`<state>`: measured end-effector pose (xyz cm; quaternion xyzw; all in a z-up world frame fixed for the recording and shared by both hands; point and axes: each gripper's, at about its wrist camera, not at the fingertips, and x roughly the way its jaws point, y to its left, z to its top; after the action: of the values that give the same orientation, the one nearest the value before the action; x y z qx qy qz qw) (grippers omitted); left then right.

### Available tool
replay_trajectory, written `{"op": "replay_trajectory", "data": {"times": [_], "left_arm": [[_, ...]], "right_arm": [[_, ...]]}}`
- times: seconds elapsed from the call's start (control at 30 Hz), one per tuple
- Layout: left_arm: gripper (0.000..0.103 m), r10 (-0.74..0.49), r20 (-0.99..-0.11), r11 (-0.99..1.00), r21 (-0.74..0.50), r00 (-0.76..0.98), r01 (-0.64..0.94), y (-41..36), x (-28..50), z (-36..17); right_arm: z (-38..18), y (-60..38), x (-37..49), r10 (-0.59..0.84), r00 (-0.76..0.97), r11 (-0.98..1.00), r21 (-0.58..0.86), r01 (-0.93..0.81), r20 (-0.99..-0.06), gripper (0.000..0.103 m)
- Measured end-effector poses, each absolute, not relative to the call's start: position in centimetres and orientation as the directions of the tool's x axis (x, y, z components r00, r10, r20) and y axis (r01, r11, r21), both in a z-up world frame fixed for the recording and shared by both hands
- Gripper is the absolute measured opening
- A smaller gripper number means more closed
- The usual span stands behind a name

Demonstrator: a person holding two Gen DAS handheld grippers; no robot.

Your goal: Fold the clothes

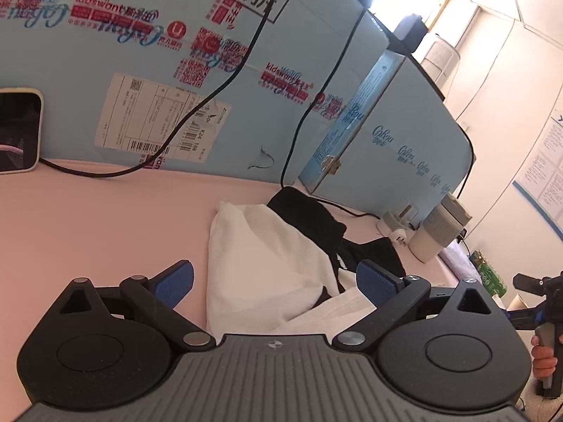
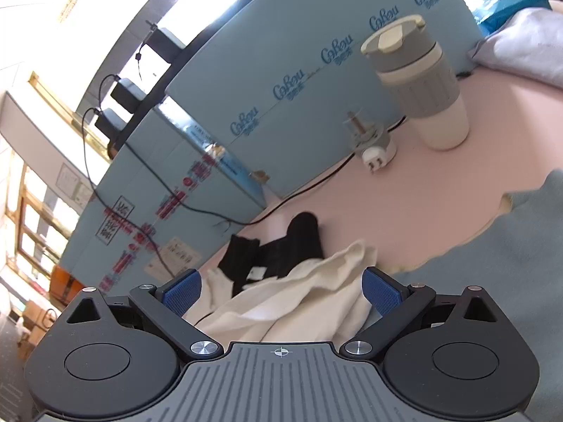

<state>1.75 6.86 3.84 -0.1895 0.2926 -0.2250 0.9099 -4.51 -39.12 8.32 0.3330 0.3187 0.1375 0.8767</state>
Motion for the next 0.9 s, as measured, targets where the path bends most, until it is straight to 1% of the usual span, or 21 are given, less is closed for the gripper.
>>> {"op": "replay_trajectory", "data": {"times": [0.07,0.13,0.17,0.2,0.27,0.3,0.4,0.5,0.57,0.67,0.7,0.73,0.77,0.83,0.9], "left_arm": [[0.099,-0.515,-0.462,0.836,-0.458,0.721,0.303,6.7,0.8,4.0],[0.093,-0.514,-0.486,0.842,-0.445,0.707,0.306,6.3,0.4,3.8],[0.079,-0.516,-0.496,0.842,-0.441,0.698,0.310,6.1,0.4,3.7],[0.060,-0.519,-0.505,0.843,-0.437,0.690,0.314,6.0,0.3,3.5],[0.044,-0.517,-0.526,0.848,-0.424,0.675,0.320,5.6,0.2,3.3],[0.042,-0.507,-0.538,0.855,-0.409,0.673,0.317,5.4,0.1,3.3],[0.039,-0.466,-0.570,0.883,-0.348,0.676,0.316,4.9,-0.5,3.2],[0.039,-0.446,-0.588,0.895,-0.305,0.674,0.326,4.6,-1.1,2.9],[0.042,-0.429,-0.601,0.903,-0.275,0.674,0.330,4.3,-1.4,2.6],[0.041,-0.434,-0.590,0.900,-0.268,0.681,0.342,4.3,-1.6,2.3],[0.038,-0.443,-0.578,0.896,-0.276,0.685,0.347,4.3,-1.7,2.3],[0.021,-0.455,-0.559,0.891,-0.287,0.693,0.353,4.3,-1.8,2.4],[0.013,-0.467,-0.537,0.884,-0.295,0.702,0.362,4.4,-2.0,2.6],[0.009,-0.481,-0.497,0.876,-0.306,0.722,0.373,4.6,-2.5,3.1],[0.009,-0.487,-0.466,0.872,-0.309,0.739,0.380,4.8,-2.9,3.4]], "right_arm": [[8.0,-38.4,-5.0,0.487,0.739,0.735,0.676,-0.058,-0.466,0.100],[7.7,-37.8,-5.6,0.481,0.739,0.752,0.655,-0.071,-0.472,0.100],[7.5,-37.5,-5.9,0.478,0.739,0.761,0.644,-0.078,-0.475,0.100],[7.3,-37.2,-6.2,0.475,0.738,0.769,0.634,-0.085,-0.478,0.100],[7.0,-36.6,-6.8,0.470,0.738,0.785,0.612,-0.098,-0.484,0.100],[6.8,-36.3,-7.1,0.467,0.738,0.792,0.601,-0.104,-0.487,0.100],[6.3,-35.4,-7.9,0.457,0.738,0.814,0.567,-0.124,-0.496,0.100],[5.9,-34.9,-8.5,0.454,0.740,0.824,0.550,-0.136,-0.497,0.100],[5.8,-34.9,-8.7,0.456,0.742,0.820,0.556,-0.136,-0.492,0.100],[5.6,-35.0,-8.8,0.461,0.742,0.815,0.562,-0.138,-0.487,0.100],[5.6,-34.9,-8.7,0.465,0.741,0.814,0.564,-0.142,-0.484,0.100],[5.6,-34.9,-8.7,0.467,0.743,0.812,0.565,-0.146,-0.480,0.100],[5.6,-34.9,-8.7,0.471,0.744,0.809,0.568,-0.151,-0.473,0.100],[5.5,-35.0,-8.6,0.481,0.749,0.801,0.576,-0.164,-0.456,0.100],[5.3,-35.3,-8.3,0.488,0.756,0.790,0.590,-0.169,-0.436,0.100]]}}
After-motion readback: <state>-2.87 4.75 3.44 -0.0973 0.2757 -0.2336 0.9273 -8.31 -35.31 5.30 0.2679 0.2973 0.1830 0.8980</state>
